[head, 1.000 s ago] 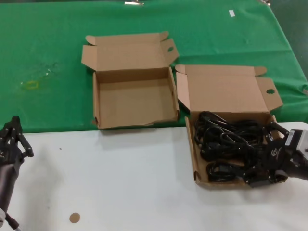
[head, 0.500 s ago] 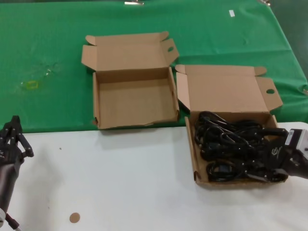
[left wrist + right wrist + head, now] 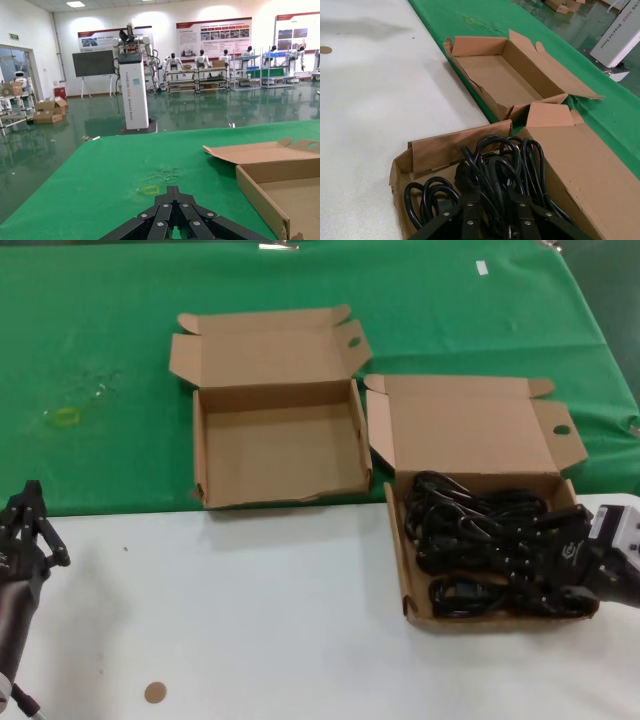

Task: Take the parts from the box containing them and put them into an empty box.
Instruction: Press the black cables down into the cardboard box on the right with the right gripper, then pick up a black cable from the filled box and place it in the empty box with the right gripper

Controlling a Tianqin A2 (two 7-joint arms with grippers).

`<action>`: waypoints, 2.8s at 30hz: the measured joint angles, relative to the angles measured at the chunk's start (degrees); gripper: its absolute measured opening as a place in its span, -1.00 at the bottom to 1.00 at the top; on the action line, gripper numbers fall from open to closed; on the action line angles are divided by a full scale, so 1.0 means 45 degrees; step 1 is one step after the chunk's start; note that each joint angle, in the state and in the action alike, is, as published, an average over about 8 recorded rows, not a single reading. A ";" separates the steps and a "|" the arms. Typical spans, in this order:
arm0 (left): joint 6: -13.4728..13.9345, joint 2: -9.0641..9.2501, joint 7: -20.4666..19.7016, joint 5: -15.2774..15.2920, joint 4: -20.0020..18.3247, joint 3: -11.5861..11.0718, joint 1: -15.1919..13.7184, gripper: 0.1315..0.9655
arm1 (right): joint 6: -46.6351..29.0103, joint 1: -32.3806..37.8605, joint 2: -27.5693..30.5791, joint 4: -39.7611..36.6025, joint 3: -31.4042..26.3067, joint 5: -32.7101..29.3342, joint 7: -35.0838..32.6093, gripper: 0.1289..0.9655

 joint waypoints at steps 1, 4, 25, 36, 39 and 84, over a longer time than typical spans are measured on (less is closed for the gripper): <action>0.0000 0.0000 0.0000 0.0000 0.0000 0.0000 0.0000 -0.97 | -0.0012 0.0009 -0.0007 0.0003 0.0006 -0.0020 0.0004 -0.56; 0.0000 0.0000 0.0000 0.0000 0.0000 0.0000 0.0000 -0.97 | -0.0045 0.0029 -0.0024 0.0024 0.0023 -0.0072 0.0020 -0.67; 0.0000 0.0000 0.0000 0.0000 0.0000 0.0000 0.0000 -0.97 | -0.0140 0.0419 0.0156 0.0734 0.0360 -0.0561 0.0580 -0.91; 0.0000 0.0000 0.0000 0.0000 0.0000 0.0000 0.0000 -0.97 | -0.0404 0.1707 -0.0088 0.0917 0.0218 -0.1365 0.1231 -0.91; 0.0000 0.0000 0.0000 0.0000 0.0000 0.0000 0.0000 -0.97 | -0.0569 0.2358 -0.0480 0.0804 -0.0068 -0.1860 0.1462 -0.91; 0.0000 0.0000 0.0000 0.0000 0.0000 0.0000 0.0000 -0.97 | -0.0795 0.9625 -0.9419 -0.6675 -0.3259 -0.7086 0.1259 -0.91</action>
